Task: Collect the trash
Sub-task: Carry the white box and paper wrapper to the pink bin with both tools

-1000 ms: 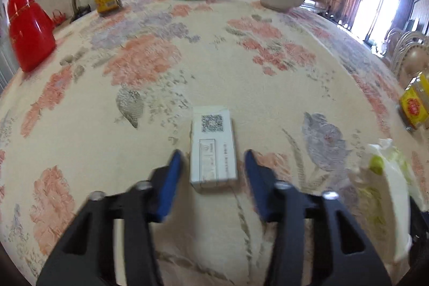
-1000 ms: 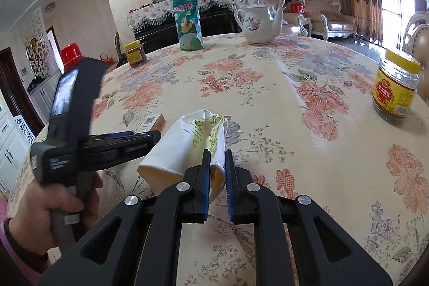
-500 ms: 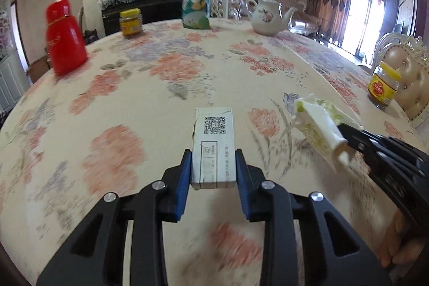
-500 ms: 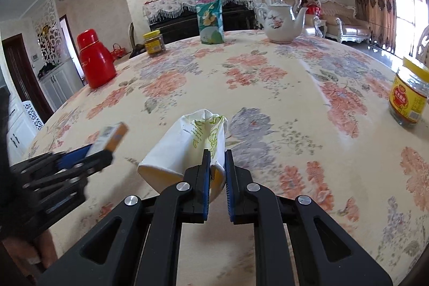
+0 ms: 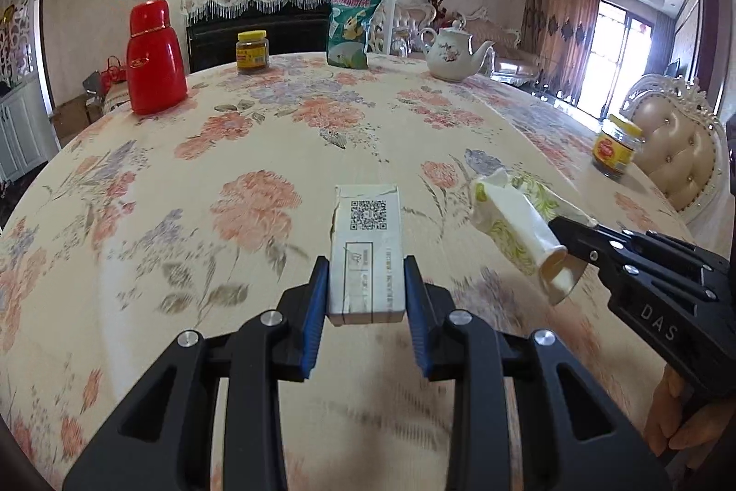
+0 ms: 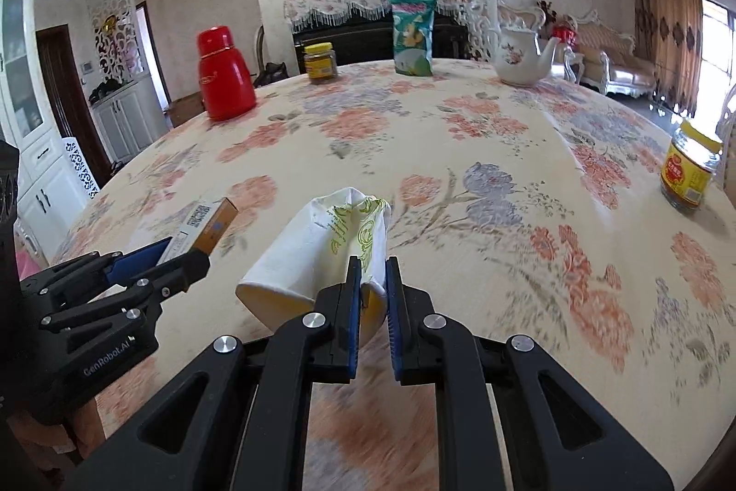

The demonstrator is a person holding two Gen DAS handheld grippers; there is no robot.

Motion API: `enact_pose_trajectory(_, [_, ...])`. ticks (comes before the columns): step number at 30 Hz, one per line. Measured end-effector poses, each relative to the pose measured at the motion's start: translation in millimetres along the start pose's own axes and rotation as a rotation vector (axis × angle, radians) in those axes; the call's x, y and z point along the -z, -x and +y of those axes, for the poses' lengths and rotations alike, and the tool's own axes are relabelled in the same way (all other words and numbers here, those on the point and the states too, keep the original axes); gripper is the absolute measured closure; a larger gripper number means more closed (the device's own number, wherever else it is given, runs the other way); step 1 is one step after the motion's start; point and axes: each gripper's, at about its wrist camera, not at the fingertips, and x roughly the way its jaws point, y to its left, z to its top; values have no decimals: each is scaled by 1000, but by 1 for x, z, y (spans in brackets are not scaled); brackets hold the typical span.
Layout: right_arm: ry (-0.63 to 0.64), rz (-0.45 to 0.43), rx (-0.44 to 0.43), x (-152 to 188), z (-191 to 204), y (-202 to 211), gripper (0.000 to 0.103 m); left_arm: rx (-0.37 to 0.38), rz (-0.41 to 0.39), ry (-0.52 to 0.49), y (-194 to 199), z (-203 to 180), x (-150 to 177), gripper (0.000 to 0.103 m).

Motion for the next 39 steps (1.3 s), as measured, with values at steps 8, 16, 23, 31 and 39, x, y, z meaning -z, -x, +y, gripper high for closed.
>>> enact_pose_trajectory(8, [36, -26, -32, 23, 45, 39, 90, -6, -46, 15, 58, 16, 35, 72])
enact_pose_trajectory(16, [75, -24, -57, 44, 77, 59, 90, -48, -76, 41, 100, 41, 66, 72])
enact_pose_trajectory(23, [104, -7, -106, 58, 103, 65, 90, -56, -77, 74, 121, 60, 86, 72])
enact_pose_trajectory(31, [157, -7, -179, 59, 143, 63, 90, -104, -108, 96, 146, 85, 96, 72])
enact_pose_trajectory(39, [207, 16, -257, 53, 194, 50, 90, -174, -114, 138, 164, 132, 108, 72])
